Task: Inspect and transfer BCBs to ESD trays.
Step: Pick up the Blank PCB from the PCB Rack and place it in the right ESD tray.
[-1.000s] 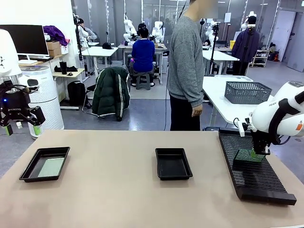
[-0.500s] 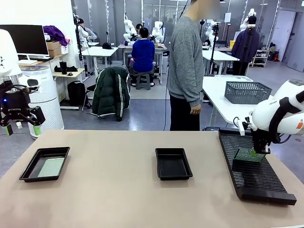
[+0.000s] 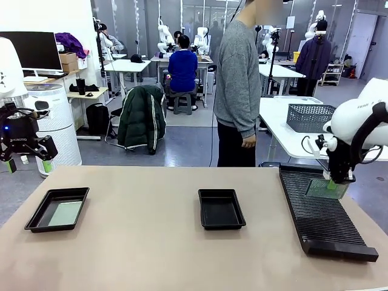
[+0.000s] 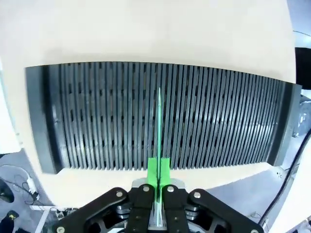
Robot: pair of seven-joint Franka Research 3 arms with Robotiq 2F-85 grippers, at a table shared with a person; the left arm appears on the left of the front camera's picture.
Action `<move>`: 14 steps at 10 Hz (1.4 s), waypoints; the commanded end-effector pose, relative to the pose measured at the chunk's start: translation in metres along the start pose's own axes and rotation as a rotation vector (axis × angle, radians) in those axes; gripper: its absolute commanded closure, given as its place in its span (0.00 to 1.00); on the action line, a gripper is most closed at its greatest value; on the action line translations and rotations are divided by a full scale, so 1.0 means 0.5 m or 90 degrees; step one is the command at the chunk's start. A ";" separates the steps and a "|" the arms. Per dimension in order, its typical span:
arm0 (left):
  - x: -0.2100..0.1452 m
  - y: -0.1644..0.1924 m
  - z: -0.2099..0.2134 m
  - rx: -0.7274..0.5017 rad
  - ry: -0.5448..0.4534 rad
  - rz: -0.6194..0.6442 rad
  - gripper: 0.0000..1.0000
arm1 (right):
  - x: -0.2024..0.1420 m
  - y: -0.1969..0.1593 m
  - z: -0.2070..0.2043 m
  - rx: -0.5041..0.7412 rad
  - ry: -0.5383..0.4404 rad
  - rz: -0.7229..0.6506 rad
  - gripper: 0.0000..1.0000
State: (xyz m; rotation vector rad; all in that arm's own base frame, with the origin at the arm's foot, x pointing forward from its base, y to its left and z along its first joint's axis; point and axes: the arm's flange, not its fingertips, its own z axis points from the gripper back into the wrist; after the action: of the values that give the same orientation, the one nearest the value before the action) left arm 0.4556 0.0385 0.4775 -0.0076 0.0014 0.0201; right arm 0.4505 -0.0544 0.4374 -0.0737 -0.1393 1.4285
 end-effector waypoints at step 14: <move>-0.001 0.000 -0.003 0.000 -0.006 -0.003 0.00 | -0.036 0.029 0.530 0.065 0.001 -0.041 1.00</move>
State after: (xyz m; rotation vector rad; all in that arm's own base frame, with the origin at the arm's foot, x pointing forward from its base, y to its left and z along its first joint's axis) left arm 0.4555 0.0385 0.4774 -0.0076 0.0015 0.0201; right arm 0.3936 -0.0824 0.6961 -0.0088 -0.0606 1.3964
